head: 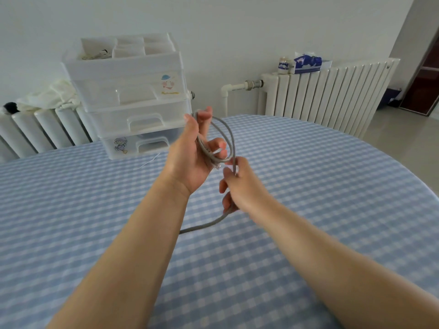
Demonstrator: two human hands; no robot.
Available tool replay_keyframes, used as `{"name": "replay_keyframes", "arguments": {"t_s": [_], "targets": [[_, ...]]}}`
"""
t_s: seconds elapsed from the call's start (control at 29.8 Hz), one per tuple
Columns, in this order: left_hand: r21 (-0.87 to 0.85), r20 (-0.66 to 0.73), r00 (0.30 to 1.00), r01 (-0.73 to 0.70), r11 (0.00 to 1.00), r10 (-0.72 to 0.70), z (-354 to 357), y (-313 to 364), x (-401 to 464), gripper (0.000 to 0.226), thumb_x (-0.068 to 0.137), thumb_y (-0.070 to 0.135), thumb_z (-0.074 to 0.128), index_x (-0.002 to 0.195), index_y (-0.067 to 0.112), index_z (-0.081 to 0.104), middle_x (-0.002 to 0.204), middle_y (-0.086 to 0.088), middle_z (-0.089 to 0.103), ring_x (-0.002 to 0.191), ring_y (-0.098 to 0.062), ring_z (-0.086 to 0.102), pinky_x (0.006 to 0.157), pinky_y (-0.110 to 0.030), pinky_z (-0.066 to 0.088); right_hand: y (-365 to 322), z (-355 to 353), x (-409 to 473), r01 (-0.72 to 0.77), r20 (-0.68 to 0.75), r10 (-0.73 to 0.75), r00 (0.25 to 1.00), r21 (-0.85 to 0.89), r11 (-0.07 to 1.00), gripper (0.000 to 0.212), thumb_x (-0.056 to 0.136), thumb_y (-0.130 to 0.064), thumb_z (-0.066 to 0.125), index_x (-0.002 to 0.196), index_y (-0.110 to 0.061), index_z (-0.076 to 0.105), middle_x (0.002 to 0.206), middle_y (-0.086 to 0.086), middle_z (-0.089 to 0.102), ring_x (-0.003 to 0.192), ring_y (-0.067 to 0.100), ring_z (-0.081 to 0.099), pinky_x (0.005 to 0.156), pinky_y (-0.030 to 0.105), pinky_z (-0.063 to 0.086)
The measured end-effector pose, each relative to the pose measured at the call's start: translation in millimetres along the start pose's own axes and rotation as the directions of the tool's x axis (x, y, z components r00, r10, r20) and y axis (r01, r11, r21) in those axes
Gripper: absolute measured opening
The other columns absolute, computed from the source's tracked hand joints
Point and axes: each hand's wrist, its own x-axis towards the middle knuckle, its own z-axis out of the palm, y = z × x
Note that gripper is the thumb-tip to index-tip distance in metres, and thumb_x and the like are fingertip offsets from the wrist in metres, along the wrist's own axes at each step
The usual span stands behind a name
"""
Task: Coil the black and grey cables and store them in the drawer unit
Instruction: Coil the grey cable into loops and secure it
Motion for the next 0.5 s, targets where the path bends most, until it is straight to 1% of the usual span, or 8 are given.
{"name": "replay_keyframes", "arguments": {"t_s": [0.07,0.13,0.2,0.27,0.3,0.37,0.44,0.5], "targets": [[0.057,-0.014,0.998,-0.058,0.997,0.059,2.6,-0.8,-0.7,0.035,0.102,0.042,0.028,0.092,0.018,0.051,0.141,0.015,0.049,0.068,-0.018,0.066,0.060,-0.032,0.054,5.9,3.8,-0.1,0.079,-0.006,-0.085,0.996,-0.312,0.947,0.036,0.102,-0.027,0.034,0.137,-0.023,0.027,0.085,0.006,0.061,0.054,0.017,0.056,0.045,0.031,0.048],[0.158,0.019,0.994,-0.107,0.982,0.106,4.7,-2.1,-1.4,0.035,0.103,0.039,0.028,0.088,0.014,0.047,0.145,0.016,0.043,0.095,-0.024,0.071,0.074,-0.043,0.058,7.0,0.2,0.2,0.095,0.073,-0.064,0.995,-0.599,0.795,0.051,0.103,-0.029,0.033,0.149,-0.022,0.014,0.107,0.009,0.063,0.065,0.017,0.059,0.050,0.028,0.045],[0.281,0.070,0.991,-0.130,0.951,0.115,6.4,-3.1,-3.0,0.036,0.104,0.036,0.026,0.084,0.012,0.045,0.150,0.017,0.036,0.109,-0.024,0.066,0.081,-0.048,0.057,2.9,-5.4,0.7,0.093,0.142,0.010,0.990,-0.701,0.707,0.055,0.103,-0.031,0.033,0.152,-0.020,0.012,0.128,0.011,0.057,0.072,0.016,0.059,0.058,0.027,0.048],[0.459,0.132,0.985,-0.160,0.874,0.112,7.2,-6.5,-3.3,0.035,0.104,0.034,0.024,0.086,0.013,0.046,0.134,0.028,0.046,0.115,-0.023,0.063,0.087,-0.048,0.055,-3.0,-11.5,-0.5,0.118,0.198,0.031,0.980,-0.699,0.705,0.043,0.103,-0.030,0.035,0.142,-0.013,0.032,0.119,0.010,0.059,0.068,0.014,0.055,0.055,0.024,0.044],[0.558,0.166,0.980,-0.188,0.808,0.113,6.7,-10.1,-2.6,0.032,0.104,0.033,0.023,0.094,0.017,0.049,0.116,0.031,0.052,0.116,-0.021,0.061,0.091,-0.046,0.054,-5.8,-14.5,-1.8,0.131,0.223,0.029,0.974,-0.669,0.731,0.030,0.103,-0.029,0.036,0.125,-0.011,0.044,0.104,0.008,0.060,0.064,0.013,0.053,0.051,0.023,0.041],[0.708,0.246,0.962,-0.263,0.656,0.121,3.6,-17.6,-0.1,0.034,0.104,0.031,0.024,0.133,0.028,0.042,0.095,0.021,0.052,0.116,-0.015,0.060,0.095,-0.034,0.051,-8.2,-18.4,-2.6,0.139,0.260,0.029,0.965,-0.605,0.784,0.018,0.101,-0.028,0.041,0.096,-0.012,0.049,0.079,0.004,0.055,0.061,0.018,0.053,0.051,0.025,0.040],[0.771,0.379,0.913,-0.403,0.493,0.154,0.1,-24.5,3.0,0.046,0.105,0.028,0.026,0.150,0.028,0.018,0.120,0.002,0.052,0.121,-0.020,0.054,0.100,-0.031,0.047,-8.7,-19.9,-2.9,0.104,0.293,0.057,0.954,-0.506,0.856,0.013,0.098,-0.025,0.047,0.092,-0.014,0.052,0.070,0.002,0.050,0.061,0.018,0.052,0.052,0.027,0.042],[0.811,0.511,0.841,-0.540,0.225,0.175,-1.2,-28.8,4.9,0.040,0.103,0.033,0.029,0.143,0.028,0.024,0.154,-0.006,0.027,0.122,-0.026,0.051,0.096,-0.043,0.049,-10.4,-22.5,-3.5,0.046,0.327,0.070,0.942,-0.333,0.942,0.011,0.093,-0.013,0.050,0.083,-0.018,0.054,0.067,-0.002,0.047,0.056,0.011,0.046,0.049,0.023,0.038]]}}
